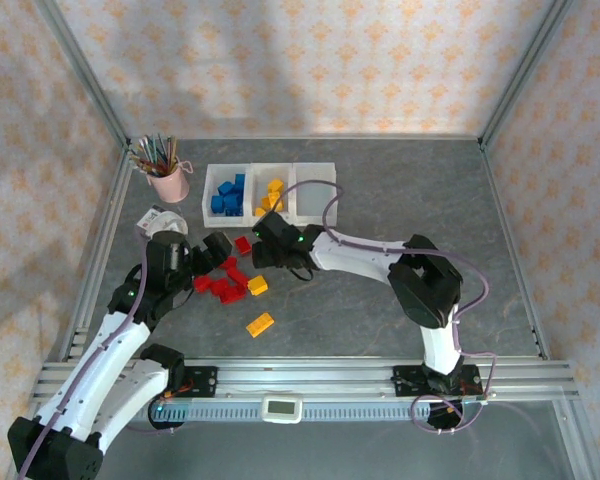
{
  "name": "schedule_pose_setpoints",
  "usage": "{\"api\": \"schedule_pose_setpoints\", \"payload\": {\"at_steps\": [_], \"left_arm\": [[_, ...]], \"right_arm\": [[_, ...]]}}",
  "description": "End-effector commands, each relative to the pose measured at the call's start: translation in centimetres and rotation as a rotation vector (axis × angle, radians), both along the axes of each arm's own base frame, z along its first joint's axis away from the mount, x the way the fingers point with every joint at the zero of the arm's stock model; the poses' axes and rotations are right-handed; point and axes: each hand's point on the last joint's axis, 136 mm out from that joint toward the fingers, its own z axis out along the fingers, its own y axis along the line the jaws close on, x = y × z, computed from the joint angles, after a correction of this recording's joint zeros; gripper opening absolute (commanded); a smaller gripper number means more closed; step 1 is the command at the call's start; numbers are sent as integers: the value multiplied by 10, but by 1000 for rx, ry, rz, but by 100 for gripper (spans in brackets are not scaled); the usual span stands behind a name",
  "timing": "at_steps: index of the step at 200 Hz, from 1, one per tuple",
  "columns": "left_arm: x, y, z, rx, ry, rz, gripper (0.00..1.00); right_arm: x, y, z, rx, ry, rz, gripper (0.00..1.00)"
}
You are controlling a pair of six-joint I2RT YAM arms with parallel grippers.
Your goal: Sort the legos into containers by color
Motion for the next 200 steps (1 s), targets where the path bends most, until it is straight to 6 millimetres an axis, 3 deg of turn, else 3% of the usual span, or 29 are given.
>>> {"api": "schedule_pose_setpoints", "payload": {"at_steps": [1, 55, 90, 147, 200], "left_arm": [[-10, 5, -14, -9, 45, 24, 99], [-18, 8, -20, -14, 59, 40, 99], [-21, 10, -21, -8, 63, 51, 99], [-23, 11, -22, -19, 62, 64, 99], [-26, 14, -21, -18, 62, 74, 99]], "right_arm": [[-18, 9, -4, 58, 68, -45, 81], [-45, 27, -26, 63, 123, -15, 81], [-61, 32, -27, 80, 123, 53, 78], [-63, 38, -38, 56, 99, 139, 75], [-59, 43, -50, 16, 84, 173, 66]]}}
